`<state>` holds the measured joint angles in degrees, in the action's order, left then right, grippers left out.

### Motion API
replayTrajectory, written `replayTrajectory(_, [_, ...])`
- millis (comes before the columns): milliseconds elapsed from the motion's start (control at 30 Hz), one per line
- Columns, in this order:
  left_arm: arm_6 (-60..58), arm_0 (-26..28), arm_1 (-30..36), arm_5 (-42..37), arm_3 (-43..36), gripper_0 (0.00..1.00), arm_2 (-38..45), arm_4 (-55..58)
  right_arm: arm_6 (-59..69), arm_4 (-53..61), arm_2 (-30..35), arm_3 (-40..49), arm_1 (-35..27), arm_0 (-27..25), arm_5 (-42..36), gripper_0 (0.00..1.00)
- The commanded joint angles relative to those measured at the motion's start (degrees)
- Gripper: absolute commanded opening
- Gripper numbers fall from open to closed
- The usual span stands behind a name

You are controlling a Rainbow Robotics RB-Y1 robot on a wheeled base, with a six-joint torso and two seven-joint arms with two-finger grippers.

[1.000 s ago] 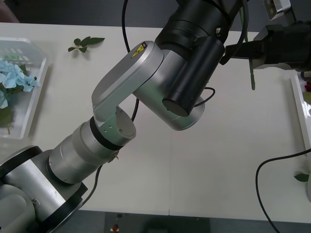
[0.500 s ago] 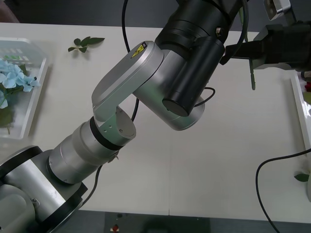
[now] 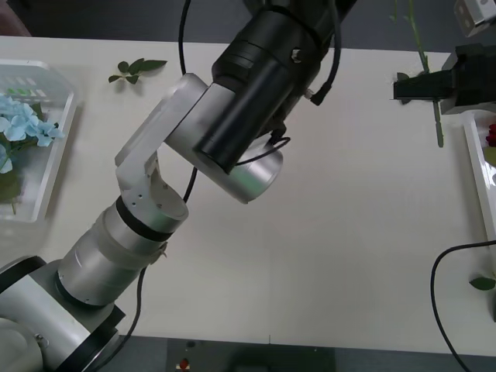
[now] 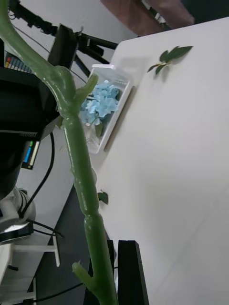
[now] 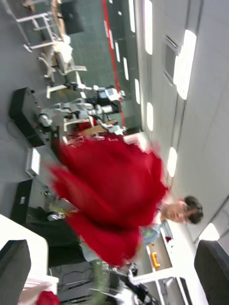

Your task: Put the red flowers into the right box and the blue flowers into the left box

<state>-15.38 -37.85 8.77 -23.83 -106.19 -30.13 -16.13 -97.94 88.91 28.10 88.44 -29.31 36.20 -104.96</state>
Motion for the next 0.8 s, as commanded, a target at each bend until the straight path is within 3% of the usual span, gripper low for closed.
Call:
replayTrajectory(33, [6.6, 0.0, 1.7, 1.1, -2.2, 1.0, 2.4, 6.5, 2.8, -1.4, 2.2, 1.7, -3.6, 0.7, -1.4, 0.0])
replayTrajectory(167, [13.3, 0.0, 1.7, -1.0, -2.4, 1.0, 4.8, 15.5, 3.5, -1.6, 3.9, 1.7, -6.4, -2.0, -1.5, 0.0])
replayTrajectory(267, [20.1, 0.0, 1.7, -10.9, -5.1, 1.0, 6.1, 20.8, 3.9, -2.5, 5.4, 1.7, -8.3, -4.0, -1.6, 0.0])
replayTrajectory(467, [44.9, 0.0, 1.7, -36.7, -10.3, 1.0, 12.5, 33.1, 4.3, -8.8, 8.0, 1.7, -12.1, -7.7, -1.6, 0.0])
replayTrajectory(800, [81.2, 0.1, 2.0, -57.7, -12.4, 1.0, 26.0, 48.0, 5.2, -26.2, 10.8, 1.7, -16.0, -11.1, -0.9, 0.0])
